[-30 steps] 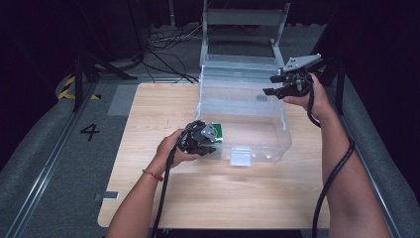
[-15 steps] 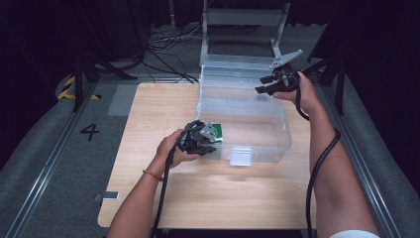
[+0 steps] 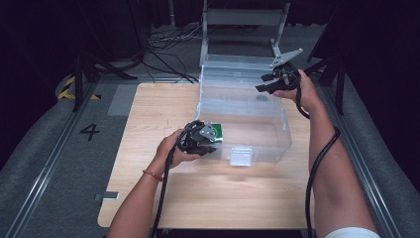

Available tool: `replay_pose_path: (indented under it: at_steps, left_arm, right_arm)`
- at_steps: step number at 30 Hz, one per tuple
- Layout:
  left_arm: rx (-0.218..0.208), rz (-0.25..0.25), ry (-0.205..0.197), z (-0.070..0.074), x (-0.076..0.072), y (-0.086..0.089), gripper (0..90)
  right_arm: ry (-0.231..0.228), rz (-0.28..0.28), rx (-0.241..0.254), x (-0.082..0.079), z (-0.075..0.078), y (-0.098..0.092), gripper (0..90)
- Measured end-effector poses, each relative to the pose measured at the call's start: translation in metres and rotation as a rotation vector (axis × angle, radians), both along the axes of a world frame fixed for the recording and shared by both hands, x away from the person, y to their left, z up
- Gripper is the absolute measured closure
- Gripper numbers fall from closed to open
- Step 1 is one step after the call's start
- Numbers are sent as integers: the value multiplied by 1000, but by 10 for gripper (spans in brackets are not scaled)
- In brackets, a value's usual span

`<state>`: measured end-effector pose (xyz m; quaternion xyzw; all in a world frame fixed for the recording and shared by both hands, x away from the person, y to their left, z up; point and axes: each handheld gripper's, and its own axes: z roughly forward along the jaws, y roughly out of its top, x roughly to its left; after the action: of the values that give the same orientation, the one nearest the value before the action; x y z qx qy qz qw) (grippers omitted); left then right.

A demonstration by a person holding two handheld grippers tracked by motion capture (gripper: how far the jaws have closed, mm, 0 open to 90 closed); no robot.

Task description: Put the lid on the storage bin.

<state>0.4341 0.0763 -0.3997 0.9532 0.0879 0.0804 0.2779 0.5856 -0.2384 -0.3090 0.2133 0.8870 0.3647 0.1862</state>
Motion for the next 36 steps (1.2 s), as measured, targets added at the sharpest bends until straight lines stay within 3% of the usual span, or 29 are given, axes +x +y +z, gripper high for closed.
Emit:
replay_pose_path:
  at_steps: [3, 7, 10, 13, 22, 26, 28, 32, 36]
  left_arm:
    - [-5, 10, -5, -1, -1, 0, 782]
    - [-11, -4, -2, -1, 0, 1, 785]
    - [-9, 1, 5, 0, 0, 1, 784]
    - [-13, 1, 8, -1, 0, 1, 786]
    - [-14, 6, 1, -1, -1, 1, 786]
    - [-18, 14, 23, -1, -2, 2, 785]
    - [-28, 19, 15, -1, -3, 2, 781]
    - [-43, 26, 37, -2, -3, 3, 780]
    - [-58, 26, 51, -4, -4, 3, 779]
  right_arm:
    - [32, 5, -12, 5, -8, 3, 502]
    - [38, 1, -34, 9, -15, 7, 514]
    - [26, -18, -70, 12, -18, 9, 605]
    - [20, -25, -66, 15, -18, 9, 684]
    - [14, 54, -86, 17, -16, 10, 793]
    - [32, 89, -85, 18, -15, 8, 826]
    - [32, 111, -117, 17, -11, 11, 840]
    - [30, 138, -151, 14, -7, 14, 857]
    - [30, 153, -163, 11, -4, 15, 868]
